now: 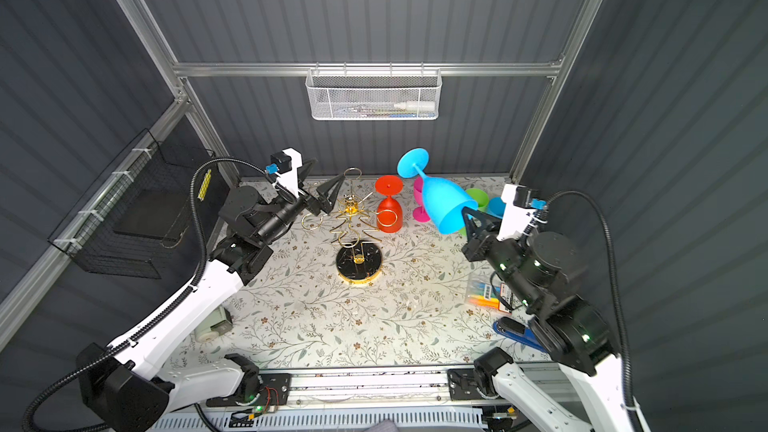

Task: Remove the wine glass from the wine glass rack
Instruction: 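Release the cyan glass from the left gripper and carry it with the right, then set the cyan glass upright beside the other glasses, open right gripper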

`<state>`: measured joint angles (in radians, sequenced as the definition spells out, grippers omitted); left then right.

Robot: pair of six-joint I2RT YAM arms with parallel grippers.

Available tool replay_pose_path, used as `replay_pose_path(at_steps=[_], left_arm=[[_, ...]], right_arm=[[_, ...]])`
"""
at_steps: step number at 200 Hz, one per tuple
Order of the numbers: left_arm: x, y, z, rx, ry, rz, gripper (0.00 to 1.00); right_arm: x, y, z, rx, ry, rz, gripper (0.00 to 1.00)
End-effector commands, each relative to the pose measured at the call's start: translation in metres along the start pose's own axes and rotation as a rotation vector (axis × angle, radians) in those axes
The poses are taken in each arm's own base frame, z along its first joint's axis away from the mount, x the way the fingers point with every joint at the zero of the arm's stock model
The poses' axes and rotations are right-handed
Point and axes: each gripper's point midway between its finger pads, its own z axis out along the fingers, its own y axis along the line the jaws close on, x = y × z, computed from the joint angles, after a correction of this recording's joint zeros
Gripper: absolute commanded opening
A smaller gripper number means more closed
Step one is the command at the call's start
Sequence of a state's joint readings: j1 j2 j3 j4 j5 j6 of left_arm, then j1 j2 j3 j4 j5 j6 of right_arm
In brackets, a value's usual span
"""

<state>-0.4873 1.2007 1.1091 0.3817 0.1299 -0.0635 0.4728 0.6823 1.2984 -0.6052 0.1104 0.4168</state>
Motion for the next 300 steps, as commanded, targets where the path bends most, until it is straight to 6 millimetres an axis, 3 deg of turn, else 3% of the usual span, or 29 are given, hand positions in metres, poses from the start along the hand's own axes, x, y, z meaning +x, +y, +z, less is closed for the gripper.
replay_pose_path(at_steps=[1, 15, 27, 55, 76, 143, 188, 244, 300], left_arm=[[0.003, 0.071, -0.021, -0.236, -0.016, -0.121, 0.94], [0.007, 0.107, -0.039, -0.323, -0.041, -0.178, 0.94], [0.012, 0.123, -0.051, -0.371, -0.047, -0.179, 0.95], [0.019, 0.134, -0.062, -0.419, -0.026, -0.133, 0.95], [0.026, 0.141, -0.069, -0.463, -0.018, -0.094, 0.97], [0.05, 0.146, -0.081, -0.5, 0.019, 0.003, 0.99], [0.059, 0.147, -0.087, -0.52, 0.044, 0.025, 0.99], [0.064, 0.147, -0.091, -0.529, 0.057, 0.033, 0.99], [0.065, 0.147, -0.093, -0.532, 0.062, 0.04, 0.99]], right_arm=[[0.035, -0.053, -0.023, 0.272, 0.172, -0.108, 0.0], [0.047, -0.069, -0.034, 0.361, 0.247, -0.134, 0.0], [0.059, -0.077, -0.036, 0.405, 0.315, -0.147, 0.0], [0.09, -0.091, -0.024, 0.478, 0.481, -0.188, 0.0], [0.109, -0.096, -0.001, 0.501, 0.577, -0.226, 0.0], [0.152, -0.099, 0.095, 0.411, 0.845, -0.253, 0.0], [0.177, -0.122, 0.141, 0.423, 0.984, -0.273, 0.0], [0.204, -0.139, 0.173, 0.436, 1.097, -0.297, 0.0], [0.222, -0.153, 0.18, 0.463, 1.179, -0.325, 0.0]])
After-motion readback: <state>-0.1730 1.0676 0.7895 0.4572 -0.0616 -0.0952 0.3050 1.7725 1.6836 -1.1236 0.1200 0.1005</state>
